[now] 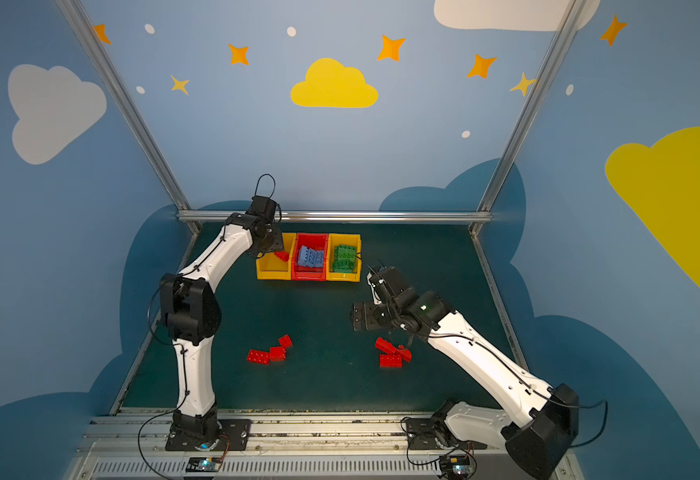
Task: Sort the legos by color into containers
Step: 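Carry the red brick with the left gripper into the yellow bin and release, then lower the left gripper onto a red brick in the pile and grasp it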
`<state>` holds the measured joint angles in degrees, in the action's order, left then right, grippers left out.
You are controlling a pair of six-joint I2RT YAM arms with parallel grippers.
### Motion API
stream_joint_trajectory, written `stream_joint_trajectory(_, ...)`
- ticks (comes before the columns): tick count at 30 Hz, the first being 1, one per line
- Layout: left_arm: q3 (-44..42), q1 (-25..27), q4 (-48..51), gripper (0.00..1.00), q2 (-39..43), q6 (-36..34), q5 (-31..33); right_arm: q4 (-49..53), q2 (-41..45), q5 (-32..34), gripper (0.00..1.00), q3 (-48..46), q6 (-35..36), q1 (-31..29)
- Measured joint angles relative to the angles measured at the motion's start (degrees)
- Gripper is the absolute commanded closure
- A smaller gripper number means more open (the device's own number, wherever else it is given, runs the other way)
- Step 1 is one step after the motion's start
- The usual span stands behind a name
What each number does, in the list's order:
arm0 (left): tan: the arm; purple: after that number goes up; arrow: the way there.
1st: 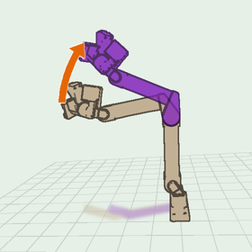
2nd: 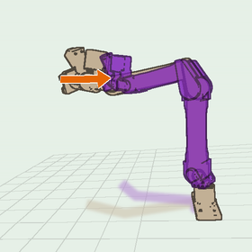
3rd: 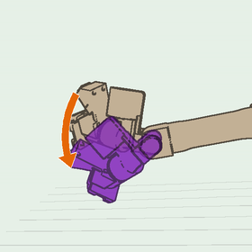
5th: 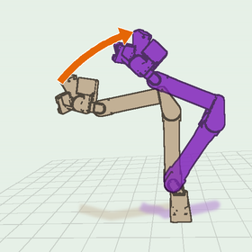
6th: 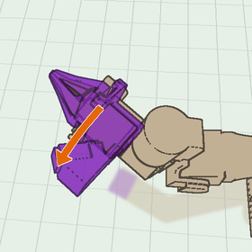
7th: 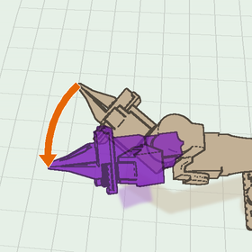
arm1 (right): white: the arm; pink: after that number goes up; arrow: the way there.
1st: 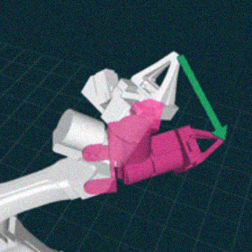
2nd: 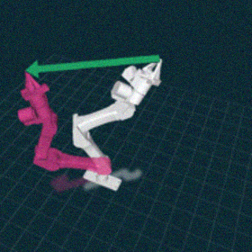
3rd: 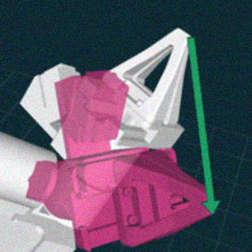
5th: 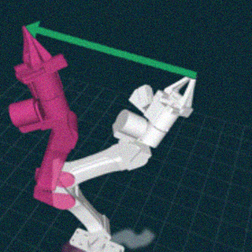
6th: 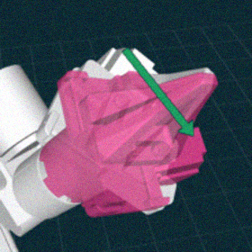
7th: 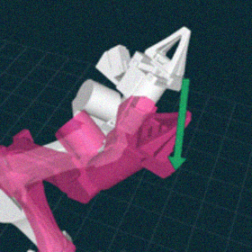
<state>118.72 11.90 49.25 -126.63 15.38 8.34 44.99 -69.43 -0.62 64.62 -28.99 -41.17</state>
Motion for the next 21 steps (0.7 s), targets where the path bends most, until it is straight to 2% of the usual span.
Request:
stream_joint_trajectory(6, 10.4, -1.0, 4.5, 0.34, -8.5, -0.9, -0.3, -1.4, -3.2, -2.3, 0.03, 0.1, 1.0, 3.4)
stream_joint_trajectory(12, 16.5, -1.0, 7.0, 0.12, -11.0, -1.6, -0.4, -1.9, -6.4, -4.1, 0.03, 1.5, 1.4, 4.3)
stream_joint_trajectory(14, 17.1, -0.9, 7.3, 0.09, -10.9, -1.6, -0.4, -1.9, -6.9, -4.6, 0.03, 2.2, 1.9, 4.3)
stream_joint_trajectory(17, 16.3, -0.8, 7.2, 0.09, -10.4, -1.7, -0.5, -1.9, -7.0, -5.2, 0.03, 3.1, 2.1, 4.3)
stream_joint_trajectory(21, 9.2, -0.3, 6.6, 0.09, -5.9, -1.5, -0.4, -1.9, -6.7, -6.0, 0.03, 3.4, 2.1, 4.3)
